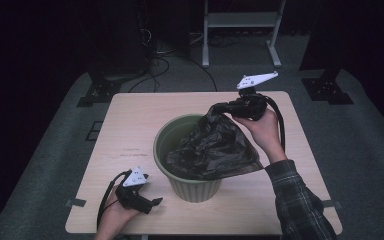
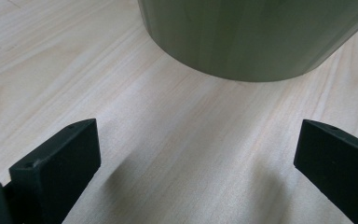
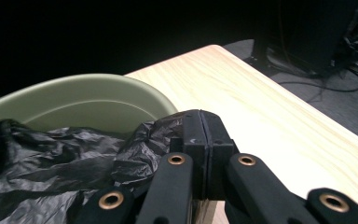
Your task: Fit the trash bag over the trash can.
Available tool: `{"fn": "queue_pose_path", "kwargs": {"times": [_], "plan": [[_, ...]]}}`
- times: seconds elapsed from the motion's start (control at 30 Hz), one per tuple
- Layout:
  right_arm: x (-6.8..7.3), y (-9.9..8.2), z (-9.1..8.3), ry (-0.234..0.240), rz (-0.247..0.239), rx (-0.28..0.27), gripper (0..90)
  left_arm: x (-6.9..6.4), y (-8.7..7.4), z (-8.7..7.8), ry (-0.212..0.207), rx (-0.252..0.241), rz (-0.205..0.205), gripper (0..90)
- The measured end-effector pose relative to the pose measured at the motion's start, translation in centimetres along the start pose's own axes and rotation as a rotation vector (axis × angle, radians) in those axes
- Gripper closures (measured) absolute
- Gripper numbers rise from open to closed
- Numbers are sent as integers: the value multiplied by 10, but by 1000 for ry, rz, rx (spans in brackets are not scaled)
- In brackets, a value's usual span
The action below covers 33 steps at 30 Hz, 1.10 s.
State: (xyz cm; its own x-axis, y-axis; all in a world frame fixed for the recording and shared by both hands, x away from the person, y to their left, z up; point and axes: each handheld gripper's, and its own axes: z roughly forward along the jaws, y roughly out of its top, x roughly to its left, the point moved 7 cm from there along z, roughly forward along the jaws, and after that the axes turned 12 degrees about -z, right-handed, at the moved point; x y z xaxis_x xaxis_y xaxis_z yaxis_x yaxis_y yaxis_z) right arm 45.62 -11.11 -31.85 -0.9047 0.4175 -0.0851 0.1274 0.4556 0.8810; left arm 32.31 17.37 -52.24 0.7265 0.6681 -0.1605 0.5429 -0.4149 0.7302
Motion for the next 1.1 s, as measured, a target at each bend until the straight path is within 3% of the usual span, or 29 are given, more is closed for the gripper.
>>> {"fn": "queue_pose_path", "kwargs": {"times": [0.17, 0.53, 0.77, 0.8, 1.1], "plan": [[-9, -6, -2, -29, 20, 4, 898, 1, 3, -7, -7, -18, -1, 0], [-15, -11, -10, -58, 39, 2, 900, -10, 21, -29, -70, -80, 17, 0], [-14, -15, -10, -54, 35, 11, 900, -22, 39, -48, -148, -117, 40, 0], [-15, -15, -11, -53, 36, 14, 900, -23, 42, -51, -157, -127, 45, 32], [-14, -17, -10, -52, 31, 22, 899, -31, 74, -79, -202, -175, 87, 75]]}}
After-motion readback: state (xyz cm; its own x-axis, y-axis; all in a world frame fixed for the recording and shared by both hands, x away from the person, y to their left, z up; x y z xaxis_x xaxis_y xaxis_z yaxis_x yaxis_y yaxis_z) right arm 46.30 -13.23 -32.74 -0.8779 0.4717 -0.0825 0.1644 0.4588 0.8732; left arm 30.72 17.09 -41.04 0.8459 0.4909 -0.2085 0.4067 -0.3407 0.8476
